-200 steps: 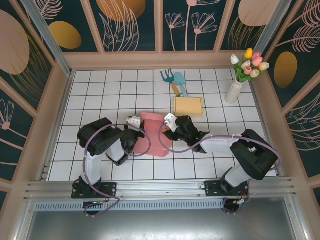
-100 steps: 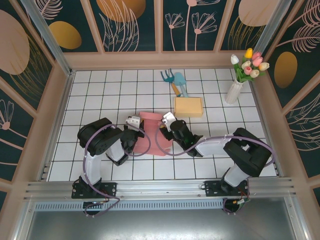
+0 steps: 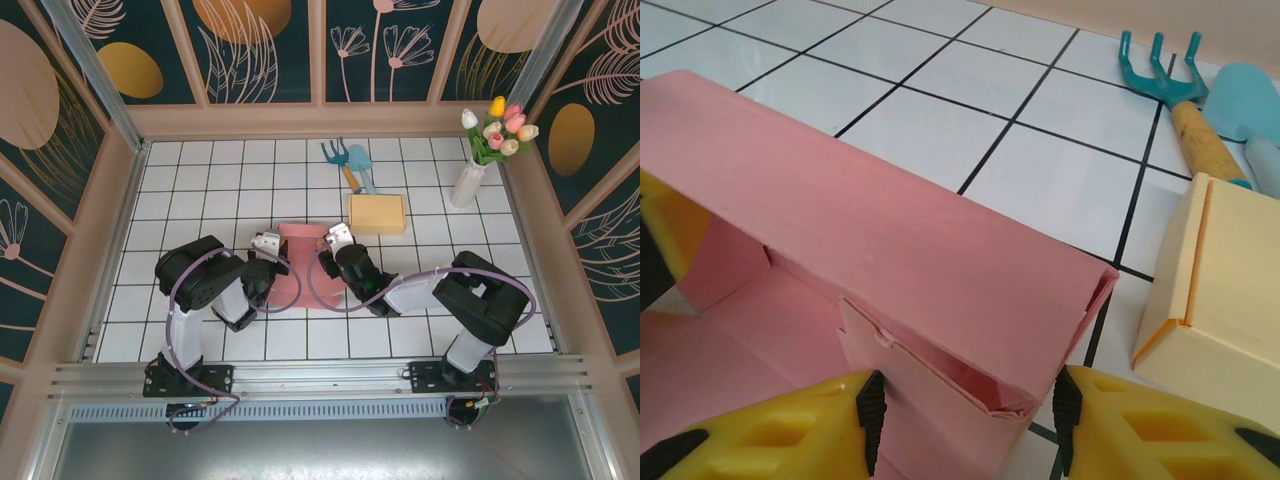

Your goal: Fold the paper box

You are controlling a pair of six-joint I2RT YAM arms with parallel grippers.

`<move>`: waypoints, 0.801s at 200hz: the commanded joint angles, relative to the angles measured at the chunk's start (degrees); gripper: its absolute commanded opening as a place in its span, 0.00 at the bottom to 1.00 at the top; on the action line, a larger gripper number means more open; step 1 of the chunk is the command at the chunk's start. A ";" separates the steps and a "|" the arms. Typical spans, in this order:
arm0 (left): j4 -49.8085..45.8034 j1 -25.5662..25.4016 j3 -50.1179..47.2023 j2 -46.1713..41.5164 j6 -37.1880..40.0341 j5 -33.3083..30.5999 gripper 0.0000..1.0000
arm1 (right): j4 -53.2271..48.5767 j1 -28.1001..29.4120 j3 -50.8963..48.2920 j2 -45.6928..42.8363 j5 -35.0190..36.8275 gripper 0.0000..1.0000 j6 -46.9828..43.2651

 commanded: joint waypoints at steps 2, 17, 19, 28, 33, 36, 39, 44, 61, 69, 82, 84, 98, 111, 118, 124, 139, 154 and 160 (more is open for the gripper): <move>9.27 -0.82 -0.58 2.18 -0.58 3.67 0.15 | 5.74 0.54 -0.24 1.50 4.55 0.49 1.96; 7.96 -0.75 -0.20 1.80 -0.63 3.58 0.15 | 5.08 0.21 0.85 2.83 7.53 0.48 1.82; 7.77 -0.78 -0.13 1.75 -0.63 3.54 0.15 | 4.83 0.17 1.13 3.01 7.94 0.48 1.82; 6.99 -0.78 0.14 1.61 -0.88 3.27 0.15 | 4.21 0.08 1.94 4.05 9.13 0.48 1.29; 6.63 -0.82 0.30 1.51 -0.97 3.17 0.15 | 4.59 0.07 2.06 4.56 9.46 0.48 0.65; 6.46 -0.75 0.38 1.46 -1.06 3.11 0.15 | 4.90 0.06 2.09 4.88 9.58 0.48 0.41; 6.30 -0.81 0.42 1.44 -1.11 2.97 0.15 | 5.28 0.07 2.07 5.21 9.79 0.48 0.22; 6.07 -0.82 0.51 1.37 -1.26 2.75 0.15 | 5.78 0.04 1.99 5.73 10.09 0.48 0.26; 5.28 -0.75 0.90 1.24 -1.42 2.37 0.15 | 9.08 -0.01 0.89 7.14 10.87 0.48 0.00; 5.08 -0.75 1.04 1.25 -1.42 2.35 0.15 | 11.03 -0.13 0.30 7.76 10.97 0.48 -0.48; 4.88 -0.75 1.13 1.25 -1.50 2.31 0.15 | 12.21 -0.23 0.26 8.49 12.67 0.48 -0.74; 4.89 -0.78 1.13 1.26 -1.51 2.30 0.15 | 12.04 -0.31 0.41 8.56 13.01 0.48 -0.71; 4.48 -0.81 1.28 1.24 -1.51 2.02 0.15 | 10.87 -0.61 1.16 9.14 15.68 0.47 -0.54; 3.12 -0.80 1.79 1.03 -1.59 1.27 0.16 | 10.20 -0.80 1.45 9.71 19.09 0.43 -0.43; 1.76 -0.79 2.36 0.79 -1.84 0.67 0.16 | 9.46 -0.89 1.54 10.08 21.77 0.44 0.32; 0.08 -0.80 2.98 0.47 -2.01 0.27 0.16 | 8.00 -1.09 1.77 10.18 24.10 0.44 1.42; -3.73 -0.79 4.72 -0.18 -2.75 -1.52 0.15 | 4.18 -2.04 1.76 10.01 26.62 0.44 4.57; -5.16 -0.86 5.49 -0.32 -3.52 -3.38 0.15 | -1.69 -3.52 2.32 9.41 28.31 0.44 9.61; -5.80 -0.87 5.80 -0.32 -3.70 -3.72 0.14 | -5.47 -4.19 2.93 8.91 29.49 0.44 12.76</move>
